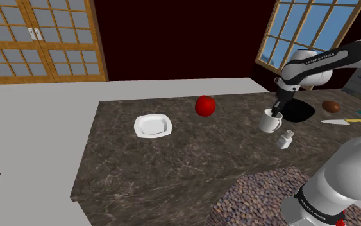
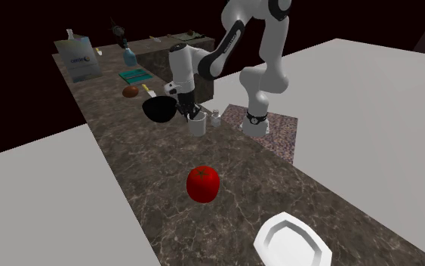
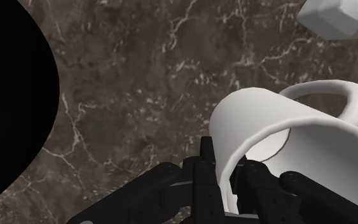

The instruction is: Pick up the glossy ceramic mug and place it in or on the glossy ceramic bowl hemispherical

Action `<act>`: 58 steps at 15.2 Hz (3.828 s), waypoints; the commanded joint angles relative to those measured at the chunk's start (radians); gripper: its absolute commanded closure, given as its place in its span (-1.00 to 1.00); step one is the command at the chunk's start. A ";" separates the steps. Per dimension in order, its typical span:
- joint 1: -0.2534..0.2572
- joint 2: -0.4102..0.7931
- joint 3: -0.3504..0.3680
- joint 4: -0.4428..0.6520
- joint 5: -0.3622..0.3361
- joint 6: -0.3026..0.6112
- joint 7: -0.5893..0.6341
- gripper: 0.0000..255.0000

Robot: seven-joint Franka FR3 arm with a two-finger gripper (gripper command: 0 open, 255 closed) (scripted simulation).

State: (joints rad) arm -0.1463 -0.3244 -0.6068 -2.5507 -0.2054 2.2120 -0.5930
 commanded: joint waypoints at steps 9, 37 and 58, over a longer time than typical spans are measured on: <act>-0.011 -0.081 0.038 0.080 -0.013 -0.157 0.021 1.00; -0.023 -0.008 -0.056 0.467 0.014 -0.458 -0.164 1.00; -0.121 0.464 -0.309 0.769 0.309 -0.407 -0.615 1.00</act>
State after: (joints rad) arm -0.2689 0.1423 -0.9158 -1.7654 0.1059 1.7898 -1.2082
